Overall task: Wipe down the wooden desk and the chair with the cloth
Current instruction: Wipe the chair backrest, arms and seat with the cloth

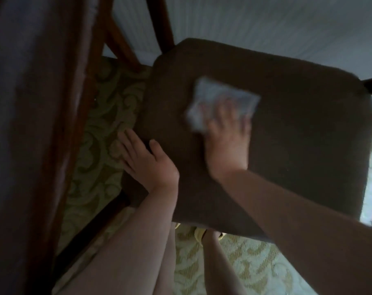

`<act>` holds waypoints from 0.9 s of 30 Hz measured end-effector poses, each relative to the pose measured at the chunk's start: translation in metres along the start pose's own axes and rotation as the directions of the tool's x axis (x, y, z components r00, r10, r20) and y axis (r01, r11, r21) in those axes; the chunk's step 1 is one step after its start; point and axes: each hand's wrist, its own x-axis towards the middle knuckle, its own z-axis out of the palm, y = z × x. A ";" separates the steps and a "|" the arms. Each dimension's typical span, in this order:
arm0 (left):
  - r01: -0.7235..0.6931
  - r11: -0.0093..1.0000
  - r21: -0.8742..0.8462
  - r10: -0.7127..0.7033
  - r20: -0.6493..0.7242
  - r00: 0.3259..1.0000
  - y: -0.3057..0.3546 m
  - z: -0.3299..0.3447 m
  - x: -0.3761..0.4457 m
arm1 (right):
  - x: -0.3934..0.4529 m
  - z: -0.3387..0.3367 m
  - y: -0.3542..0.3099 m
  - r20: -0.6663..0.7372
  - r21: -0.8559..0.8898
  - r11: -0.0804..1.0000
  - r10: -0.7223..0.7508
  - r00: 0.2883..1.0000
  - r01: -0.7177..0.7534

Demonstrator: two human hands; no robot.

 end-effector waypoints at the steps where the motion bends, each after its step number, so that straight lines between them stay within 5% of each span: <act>1: -0.008 0.999 -0.034 0.008 -0.018 1.000 -0.002 0.001 -0.003 | -0.010 0.002 -0.013 0.124 0.007 0.963 -0.268 0.955 0.269; 3: -0.052 0.995 -0.086 0.047 -0.057 0.997 -0.009 -0.001 -0.005 | 0.006 -0.003 -0.025 0.358 0.021 0.753 -0.620 0.698 0.658; 4: -0.055 0.993 -0.100 0.048 -0.068 0.997 -0.012 -0.002 -0.006 | 0.027 -0.007 -0.023 0.415 -0.014 0.695 -0.650 0.636 0.719; 5: -0.039 0.994 -0.104 0.032 -0.069 0.997 -0.015 -0.004 -0.006 | 0.045 -0.008 -0.018 0.417 -0.056 0.720 -0.613 0.671 0.692; 7: 0.003 0.994 -0.113 -0.010 -0.055 0.998 -0.023 -0.007 -0.006 | 0.056 -0.006 -0.005 0.243 -0.061 0.948 -0.290 0.926 0.313; 9: 0.030 0.990 -0.138 -0.036 -0.042 0.998 -0.034 -0.010 -0.008 | 0.021 -0.003 -0.015 0.064 0.037 0.997 0.070 0.996 -0.072; 11: 0.046 0.983 -0.177 -0.055 -0.045 0.997 -0.046 -0.014 -0.012 | -0.030 0.008 -0.042 0.077 0.015 0.997 -0.072 0.994 0.072; 12: 0.047 0.975 -0.216 -0.057 -0.042 0.997 -0.052 -0.015 -0.014 | -0.047 0.013 -0.053 0.161 0.016 0.961 -0.275 0.948 0.276; 14: 0.016 0.937 -0.350 -0.020 -0.007 1.000 -0.063 -0.017 -0.019 | -0.054 0.016 -0.061 0.306 0.047 0.792 -0.591 0.746 0.608; 18: 0.036 0.881 -0.472 -0.008 0.061 0.998 -0.073 -0.020 -0.026 | -0.041 0.012 -0.041 0.381 0.054 0.631 -0.730 0.568 0.774; 22: -0.007 0.961 -0.277 0.026 0.068 0.997 -0.066 -0.020 -0.034 | -0.091 0.001 0.007 0.470 0.095 0.500 -0.784 0.404 0.861; 23: -0.045 0.980 -0.192 0.060 0.070 0.996 -0.063 -0.020 -0.038 | -0.099 -0.005 0.028 0.458 0.080 0.493 -0.790 0.407 0.866; 24: -0.093 0.990 -0.109 0.102 0.078 0.992 -0.059 -0.019 -0.042 | -0.102 -0.011 0.053 0.420 0.040 0.547 -0.769 0.482 0.836; 25: -0.144 0.989 -0.037 0.146 0.094 0.985 -0.054 -0.018 -0.048 | -0.103 -0.015 0.074 0.373 -0.016 0.689 -0.669 0.644 0.725; 27: -0.237 0.971 0.041 0.229 0.144 0.963 -0.042 -0.010 -0.059 | -0.099 -0.021 0.092 0.167 -0.051 0.991 -0.110 0.980 0.120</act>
